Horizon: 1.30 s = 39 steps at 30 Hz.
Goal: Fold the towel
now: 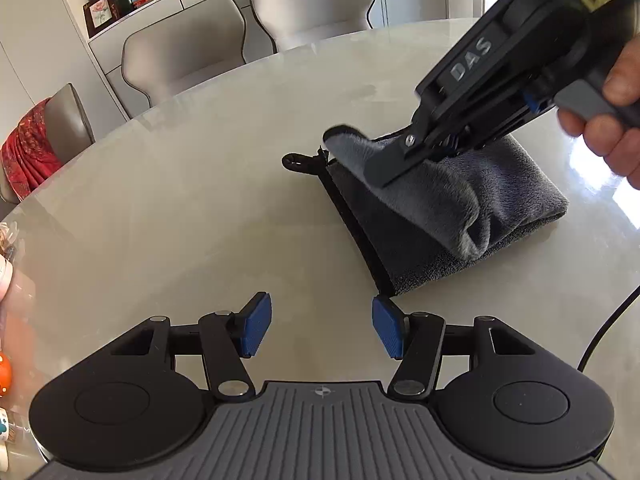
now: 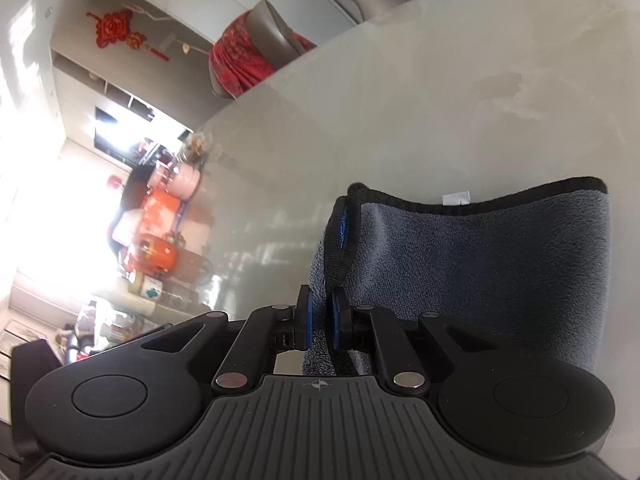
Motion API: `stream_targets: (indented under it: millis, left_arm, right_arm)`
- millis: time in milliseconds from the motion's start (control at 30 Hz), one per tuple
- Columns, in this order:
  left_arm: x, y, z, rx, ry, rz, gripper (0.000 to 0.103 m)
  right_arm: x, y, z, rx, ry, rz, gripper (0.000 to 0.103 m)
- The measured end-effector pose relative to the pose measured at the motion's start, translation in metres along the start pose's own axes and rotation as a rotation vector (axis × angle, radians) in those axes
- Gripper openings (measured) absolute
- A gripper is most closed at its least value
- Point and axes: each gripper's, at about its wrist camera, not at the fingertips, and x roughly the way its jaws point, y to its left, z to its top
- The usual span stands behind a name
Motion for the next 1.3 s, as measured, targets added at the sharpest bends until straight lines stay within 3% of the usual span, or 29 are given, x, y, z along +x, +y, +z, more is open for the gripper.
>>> stream_targets:
  millis: [233, 467, 700, 767, 900, 967, 1067, 1200, 1300]
  left_arm:
    - [-0.002, 0.003, 0.000, -0.004, 0.000, -0.001, 0.059]
    - [-0.003, 0.011, -0.001, -0.016, 0.002, 0.006, 0.059]
    - [-0.007, 0.012, -0.001, -0.009, 0.007, 0.009, 0.059]
    - [-0.008, 0.013, 0.000, -0.005, 0.007, 0.013, 0.059]
    - [-0.015, 0.014, 0.002, -0.002, -0.005, 0.014, 0.059]
    - [-0.019, 0.014, 0.005, 0.003, -0.019, 0.015, 0.059]
    - [-0.023, 0.014, 0.010, 0.004, -0.034, 0.014, 0.060]
    - [-0.022, 0.015, 0.024, 0.014, -0.057, 0.008, 0.060]
    - [-0.020, 0.013, 0.030, 0.033, -0.064, 0.006, 0.063]
  right_arm:
    - [0.009, 0.004, -0.011, -0.079, -0.004, -0.098, 0.010]
    - [0.008, 0.023, -0.002, -0.126, -0.103, -0.165, 0.010]
    - [0.041, 0.028, -0.007, -0.150, -0.035, -0.212, 0.015]
    - [0.029, 0.028, -0.009, -0.153, -0.074, -0.178, 0.018]
    - [-0.002, 0.029, -0.010, -0.153, -0.174, -0.095, 0.036]
    - [-0.022, 0.029, -0.012, -0.163, -0.216, -0.067, 0.036]
    - [-0.040, 0.020, -0.020, -0.195, -0.187, -0.128, 0.036]
    - [-0.039, 0.002, -0.039, -0.224, -0.087, -0.244, 0.036]
    - [-0.049, -0.003, -0.052, -0.221, -0.084, -0.256, 0.036]
